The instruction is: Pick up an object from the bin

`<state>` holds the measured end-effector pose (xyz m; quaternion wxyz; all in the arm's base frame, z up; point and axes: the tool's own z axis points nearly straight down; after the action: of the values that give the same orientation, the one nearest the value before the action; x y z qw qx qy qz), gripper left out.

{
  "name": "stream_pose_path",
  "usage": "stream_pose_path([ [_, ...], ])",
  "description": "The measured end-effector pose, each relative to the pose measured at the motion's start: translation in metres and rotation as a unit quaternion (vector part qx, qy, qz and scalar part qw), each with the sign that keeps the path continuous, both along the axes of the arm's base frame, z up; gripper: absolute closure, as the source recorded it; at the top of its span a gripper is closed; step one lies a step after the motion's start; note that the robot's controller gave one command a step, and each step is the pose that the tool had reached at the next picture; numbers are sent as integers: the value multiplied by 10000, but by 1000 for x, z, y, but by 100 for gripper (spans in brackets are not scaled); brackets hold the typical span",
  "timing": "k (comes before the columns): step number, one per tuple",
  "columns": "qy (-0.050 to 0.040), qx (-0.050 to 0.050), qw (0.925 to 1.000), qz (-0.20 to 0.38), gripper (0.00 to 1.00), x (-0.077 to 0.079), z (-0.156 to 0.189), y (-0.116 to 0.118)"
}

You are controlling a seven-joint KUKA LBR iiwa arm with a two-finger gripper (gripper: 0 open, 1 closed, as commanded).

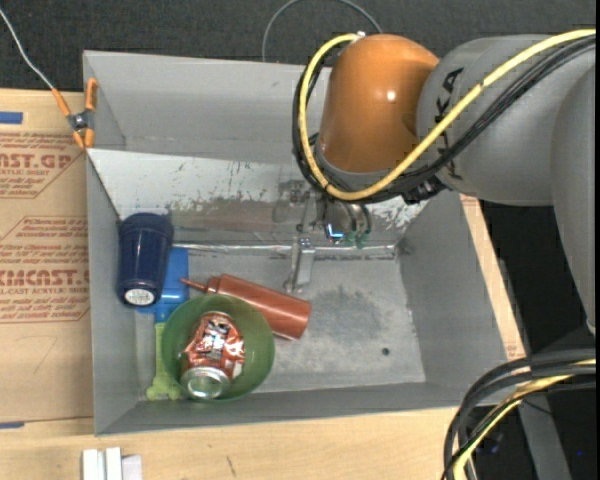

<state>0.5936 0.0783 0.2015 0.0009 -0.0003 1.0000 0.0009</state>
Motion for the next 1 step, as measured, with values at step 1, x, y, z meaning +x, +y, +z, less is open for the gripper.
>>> stream_pose_path([
  [1, -3, -6, 9994, 336, 0, -14, -87, 21],
])
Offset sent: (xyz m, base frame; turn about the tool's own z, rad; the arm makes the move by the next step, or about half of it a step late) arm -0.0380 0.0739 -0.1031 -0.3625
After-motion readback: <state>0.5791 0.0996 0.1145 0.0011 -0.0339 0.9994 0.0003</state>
